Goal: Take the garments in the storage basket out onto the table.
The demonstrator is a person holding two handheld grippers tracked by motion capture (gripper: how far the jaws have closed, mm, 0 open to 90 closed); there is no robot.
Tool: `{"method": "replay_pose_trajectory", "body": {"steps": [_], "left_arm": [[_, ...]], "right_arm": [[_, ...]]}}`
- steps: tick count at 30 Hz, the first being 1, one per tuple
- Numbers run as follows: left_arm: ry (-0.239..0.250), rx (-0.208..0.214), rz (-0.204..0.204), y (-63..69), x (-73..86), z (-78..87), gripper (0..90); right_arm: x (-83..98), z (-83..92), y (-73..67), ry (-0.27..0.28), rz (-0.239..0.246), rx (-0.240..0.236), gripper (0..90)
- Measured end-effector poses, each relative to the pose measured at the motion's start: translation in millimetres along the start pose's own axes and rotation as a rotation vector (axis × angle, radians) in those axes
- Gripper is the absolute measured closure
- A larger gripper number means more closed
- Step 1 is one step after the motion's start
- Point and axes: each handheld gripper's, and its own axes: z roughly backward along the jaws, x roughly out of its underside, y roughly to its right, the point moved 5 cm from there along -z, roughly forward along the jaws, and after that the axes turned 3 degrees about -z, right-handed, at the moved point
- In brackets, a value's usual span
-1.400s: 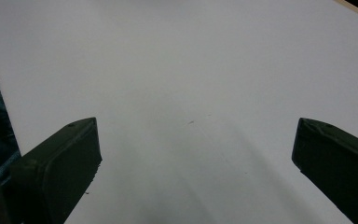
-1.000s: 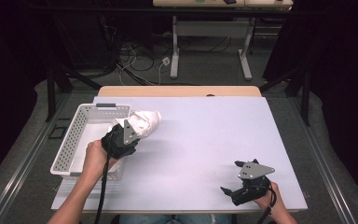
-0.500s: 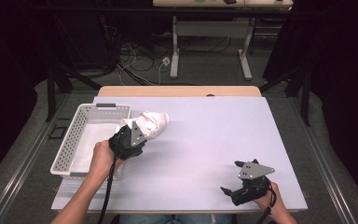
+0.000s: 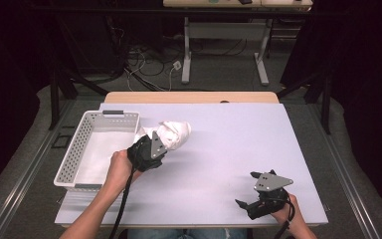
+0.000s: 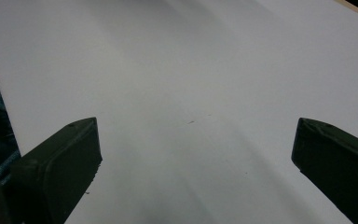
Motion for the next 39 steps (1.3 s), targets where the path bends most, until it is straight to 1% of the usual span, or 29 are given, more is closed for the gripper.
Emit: {"method": "replay_pose_trajectory", "body": {"steps": [1, 2, 4, 6, 13, 18, 20, 23, 27, 34, 39], "left_arm": [[0.002, 0.001, -0.002, 0.8, -1.2, -0.8, 54.0], [0.003, 0.006, 0.002, 2.2, -2.3, -1.5, 54.0], [0.011, 0.011, -0.006, 3.8, -4.7, -3.4, 54.0], [0.015, 0.019, -0.007, 6.0, -6.6, -5.1, 54.0], [0.027, 0.055, -0.009, 14.1, -12.0, -14.1, 54.0], [0.045, 0.079, 0.0, 18.1, -15.5, -21.2, 53.9], [0.048, 0.1, 0.009, 20.1, -16.4, -24.3, 53.9], [0.055, 0.115, 0.016, 22.9, -17.9, -30.4, 53.8], [0.051, 0.131, 0.017, 27.2, -18.9, -37.7, 53.8], [0.044, 0.16, 0.009, 35.5, -20.9, -52.0, 53.6], [0.023, 0.19, 0.004, 42.2, -22.0, -62.5, 53.4]], "right_arm": [[0.0, -0.2, -0.1, -0.003, -0.002, -0.003, 1.1], [-0.2, -0.3, 0.5, -0.006, 0.007, -0.002, 1.1], [-0.4, -0.9, 0.2, -0.003, 0.011, -0.006, 1.3], [-0.5, -0.8, -0.3, -0.005, 0.009, 0.0, 1.3], [-0.4, -1.2, -0.6, -0.005, 0.005, -0.002, 1.3], [0.1, -1.4, -0.6, -0.006, 0.009, -0.004, 1.2], [0.1, -1.6, -0.5, -0.005, 0.007, -0.005, 1.2], [-0.1, -1.6, -0.8, -0.007, 0.011, -0.004, 1.2], [0.0, -1.1, -0.6, -0.005, 0.008, 0.001, 1.2], [0.3, -1.3, -0.5, -0.007, 0.007, -0.005, 1.2], [0.4, -1.1, -0.6, -0.006, 0.007, 0.0, 1.2]]}}
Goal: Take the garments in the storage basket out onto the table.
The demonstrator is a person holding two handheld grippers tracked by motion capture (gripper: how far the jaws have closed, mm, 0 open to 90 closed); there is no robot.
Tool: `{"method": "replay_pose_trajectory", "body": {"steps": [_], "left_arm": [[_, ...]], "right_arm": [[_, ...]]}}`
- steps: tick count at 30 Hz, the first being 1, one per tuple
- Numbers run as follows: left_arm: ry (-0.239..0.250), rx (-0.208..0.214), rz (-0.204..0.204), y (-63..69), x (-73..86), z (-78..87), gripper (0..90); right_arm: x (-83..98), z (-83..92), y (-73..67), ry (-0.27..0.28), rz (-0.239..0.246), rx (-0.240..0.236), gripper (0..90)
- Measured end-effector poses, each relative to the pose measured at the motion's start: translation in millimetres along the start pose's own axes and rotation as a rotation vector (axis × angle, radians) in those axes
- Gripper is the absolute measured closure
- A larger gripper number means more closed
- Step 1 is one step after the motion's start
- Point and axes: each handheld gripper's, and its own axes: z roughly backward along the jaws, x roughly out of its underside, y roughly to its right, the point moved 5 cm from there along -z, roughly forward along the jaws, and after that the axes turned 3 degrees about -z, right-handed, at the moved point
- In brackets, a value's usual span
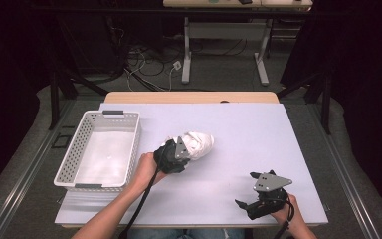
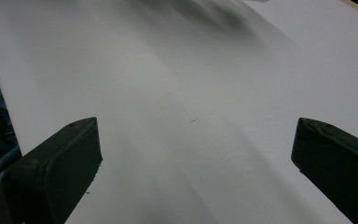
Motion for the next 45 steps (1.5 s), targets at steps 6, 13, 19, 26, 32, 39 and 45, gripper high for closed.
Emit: {"method": "replay_pose_trajectory", "body": {"steps": [6, 13, 19, 26, 32, 39, 45], "left_arm": [[-0.001, 0.035, 0.013, 5.0, -1.8, -11.6, 53.2], [-0.02, 0.079, 0.025, 10.2, -0.1, -26.9, 50.7], [-0.045, 0.097, 0.038, 14.5, 3.5, -34.1, 41.2], [-0.019, 0.068, 0.074, 11.6, 2.4, -22.0, 17.3], [0.01, 0.042, 0.09, 11.8, 0.8, -4.7, 7.2], [0.049, 0.023, 0.117, 10.5, 3.5, 21.0, 0.0], [0.073, 0.0, 0.115, 12.5, 9.0, 38.6, 0.0]], "right_arm": [[0.2, -0.1, 0.0, -0.003, 0.0, -0.004, 1.2], [0.4, -0.2, -0.3, -0.004, 0.001, -0.005, 1.2], [0.5, -0.2, -0.5, -0.005, 0.004, -0.006, 1.2], [0.7, 0.4, -0.2, -0.001, 0.004, -0.011, 1.2], [0.6, 0.5, -0.3, -0.002, 0.006, -0.01, 1.2], [0.9, 0.6, -0.1, -0.005, 0.004, -0.009, 1.2], [1.3, 0.7, -0.1, -0.01, 0.004, -0.008, 1.2]]}}
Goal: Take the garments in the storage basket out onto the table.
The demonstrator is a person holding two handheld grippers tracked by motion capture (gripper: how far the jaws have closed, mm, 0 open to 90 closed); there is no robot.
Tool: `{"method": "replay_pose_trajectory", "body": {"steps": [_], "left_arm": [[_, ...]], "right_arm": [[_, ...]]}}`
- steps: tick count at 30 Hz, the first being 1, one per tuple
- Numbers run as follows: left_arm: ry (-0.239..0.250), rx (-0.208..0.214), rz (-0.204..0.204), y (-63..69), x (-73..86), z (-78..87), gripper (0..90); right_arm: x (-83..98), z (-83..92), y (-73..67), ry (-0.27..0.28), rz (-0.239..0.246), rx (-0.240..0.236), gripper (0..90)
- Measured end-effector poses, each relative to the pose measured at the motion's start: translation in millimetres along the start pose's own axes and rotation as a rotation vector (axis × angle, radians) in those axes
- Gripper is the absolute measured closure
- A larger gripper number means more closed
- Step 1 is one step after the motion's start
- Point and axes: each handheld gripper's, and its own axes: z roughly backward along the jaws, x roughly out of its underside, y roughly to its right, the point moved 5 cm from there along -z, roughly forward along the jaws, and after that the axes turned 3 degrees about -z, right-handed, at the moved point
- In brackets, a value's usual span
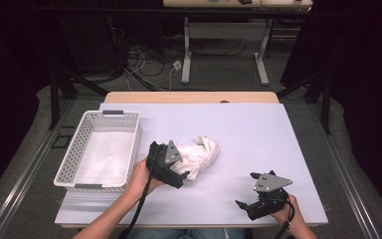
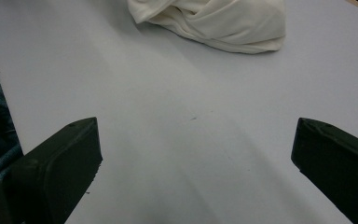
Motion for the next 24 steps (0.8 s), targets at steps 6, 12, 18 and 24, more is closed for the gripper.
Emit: {"method": "replay_pose_trajectory", "body": {"steps": [6, 12, 18, 24], "left_arm": [[0.005, 0.004, 0.0, 5.3, 6.5, 13.7, 0.0], [0.014, -0.004, -0.013, 12.9, 13.2, 29.0, 0.0], [0.022, -0.013, 0.012, 17.6, 27.1, 42.4, 0.0], [0.026, -0.011, 0.041, 16.4, 37.9, 52.8, 0.0]], "right_arm": [[0.2, -0.1, 0.0, -0.001, 0.0, 0.0, 1.3], [0.4, 0.0, -0.5, -0.003, 0.005, -0.002, 1.3], [0.4, -0.2, -0.6, -0.002, 0.008, -0.006, 1.3], [0.3, -0.6, -0.7, -0.004, 0.009, 0.0, 1.3]]}}
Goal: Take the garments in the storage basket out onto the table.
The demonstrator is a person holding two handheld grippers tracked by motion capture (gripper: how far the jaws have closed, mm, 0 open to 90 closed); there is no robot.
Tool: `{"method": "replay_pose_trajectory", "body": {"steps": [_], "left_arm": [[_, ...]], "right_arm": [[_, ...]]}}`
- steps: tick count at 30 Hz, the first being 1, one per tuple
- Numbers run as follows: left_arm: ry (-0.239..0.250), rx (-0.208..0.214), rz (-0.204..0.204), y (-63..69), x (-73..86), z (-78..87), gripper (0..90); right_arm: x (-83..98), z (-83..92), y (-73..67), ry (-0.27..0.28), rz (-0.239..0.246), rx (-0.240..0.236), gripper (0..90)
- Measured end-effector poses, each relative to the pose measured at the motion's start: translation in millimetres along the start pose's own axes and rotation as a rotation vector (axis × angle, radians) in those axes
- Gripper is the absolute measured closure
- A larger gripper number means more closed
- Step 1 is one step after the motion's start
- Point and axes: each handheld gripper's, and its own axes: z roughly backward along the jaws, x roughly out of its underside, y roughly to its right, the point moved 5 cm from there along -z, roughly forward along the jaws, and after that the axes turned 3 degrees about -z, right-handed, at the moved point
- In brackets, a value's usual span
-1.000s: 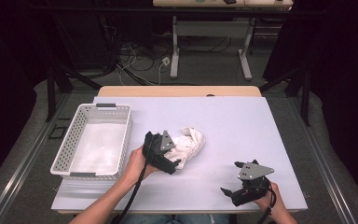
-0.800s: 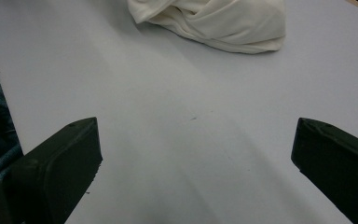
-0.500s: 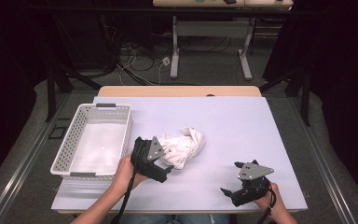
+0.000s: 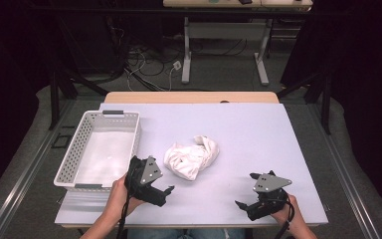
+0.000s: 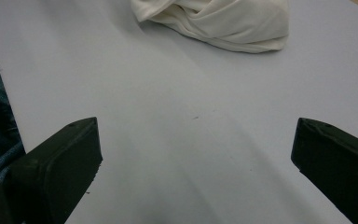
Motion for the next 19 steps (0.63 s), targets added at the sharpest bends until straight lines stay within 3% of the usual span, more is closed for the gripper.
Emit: {"method": "replay_pose_trajectory", "body": {"steps": [12, 19], "left_arm": [[-0.009, -0.012, 0.051, 0.9, 24.6, 13.8, 0.0], [0.0, -0.031, 0.058, 3.9, 36.2, 19.4, 0.0]], "right_arm": [[0.3, 0.0, 0.1, -0.002, -0.001, 0.0, 1.3], [0.5, 0.0, 0.3, -0.002, -0.002, 0.0, 1.3]]}}
